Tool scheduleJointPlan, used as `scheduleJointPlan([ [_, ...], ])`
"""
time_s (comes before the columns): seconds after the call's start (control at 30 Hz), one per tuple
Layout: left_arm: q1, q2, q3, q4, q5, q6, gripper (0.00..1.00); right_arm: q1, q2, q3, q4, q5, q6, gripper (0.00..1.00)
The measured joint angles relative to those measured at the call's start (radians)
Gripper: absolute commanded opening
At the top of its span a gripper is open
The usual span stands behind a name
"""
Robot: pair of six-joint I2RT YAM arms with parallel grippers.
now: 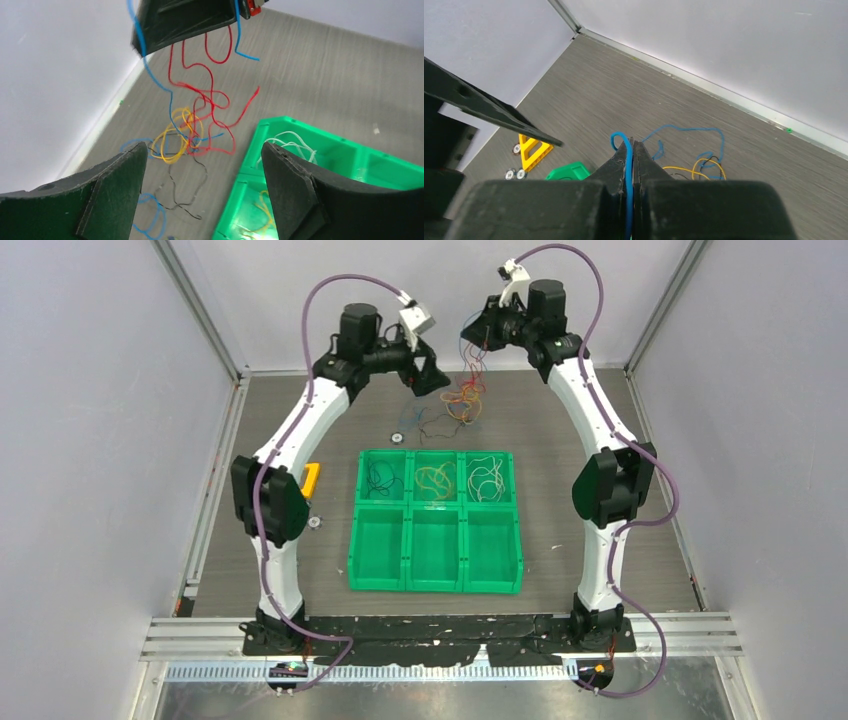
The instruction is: Untangle the cables
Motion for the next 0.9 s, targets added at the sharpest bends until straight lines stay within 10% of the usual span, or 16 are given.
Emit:
scheduleJointPlan([
  [0.27, -0.137, 0.154, 0.122, -0.018, -0.157, 0.259, 0.89, 0.010, 0.000, -0.006, 0.016, 0.010, 0.090, 0.05],
  [0.47, -0.202, 0.300, 0.260, -0.034, -0.330, 0.350, 0.03, 0.010, -0.006, -0.032, 0.036, 0.004, 0.145, 0.05],
  [0.9, -0.100, 0.041, 0.089, -0.077, -0.340, 0.259, 0.00, -0.124, 0.010, -0.057, 0.046, 0.113, 0.044, 0.20],
])
